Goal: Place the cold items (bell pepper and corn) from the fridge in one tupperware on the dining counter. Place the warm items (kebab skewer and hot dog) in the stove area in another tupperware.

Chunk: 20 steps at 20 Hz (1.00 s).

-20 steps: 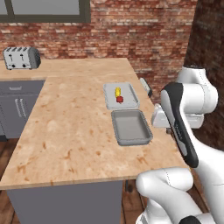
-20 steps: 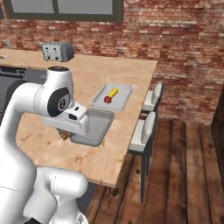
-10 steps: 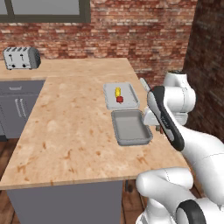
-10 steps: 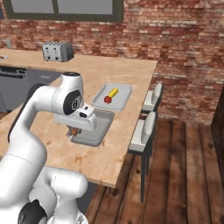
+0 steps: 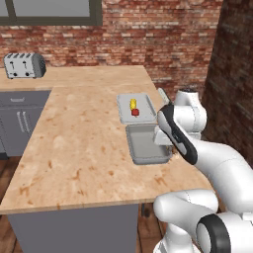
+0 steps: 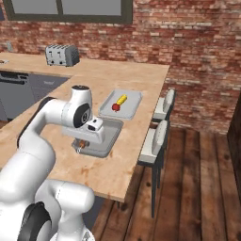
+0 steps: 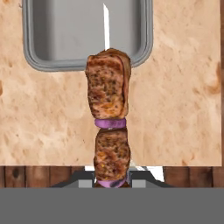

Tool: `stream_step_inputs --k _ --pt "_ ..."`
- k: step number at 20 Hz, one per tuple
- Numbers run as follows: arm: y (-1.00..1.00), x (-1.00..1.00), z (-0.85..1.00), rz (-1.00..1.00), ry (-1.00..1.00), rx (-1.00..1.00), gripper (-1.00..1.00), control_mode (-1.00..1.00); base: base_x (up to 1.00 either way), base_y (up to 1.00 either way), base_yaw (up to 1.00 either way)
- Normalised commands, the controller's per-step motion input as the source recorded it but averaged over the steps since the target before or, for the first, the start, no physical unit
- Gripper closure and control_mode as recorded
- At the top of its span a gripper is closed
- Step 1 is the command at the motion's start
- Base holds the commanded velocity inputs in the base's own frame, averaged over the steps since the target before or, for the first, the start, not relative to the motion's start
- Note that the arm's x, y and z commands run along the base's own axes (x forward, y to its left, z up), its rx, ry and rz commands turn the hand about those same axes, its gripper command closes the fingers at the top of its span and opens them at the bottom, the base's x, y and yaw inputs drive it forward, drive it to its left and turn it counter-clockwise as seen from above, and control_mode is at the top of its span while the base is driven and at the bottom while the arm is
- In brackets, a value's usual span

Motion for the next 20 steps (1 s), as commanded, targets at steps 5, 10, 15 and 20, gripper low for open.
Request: stream_step_inputs --k 5,10,15,20 --pt "0.12 0.27 -0.33 -0.06 0.00 0.00 1.00 -1.00 0.00 0.00 0.00" --pt "0.02 0.32 -0.25 -0.03 0.00 0.00 1.00 -1.00 0.00 0.00 0.00" --pt "0.00 0.48 -0.18 0.00 0.00 0.00 1.00 -1.00 0.00 0.00 0.00" --pt "0.00 0.53 -0.20 0.00 0.00 0.00 1.00 -1.00 0.00 0.00 0.00"
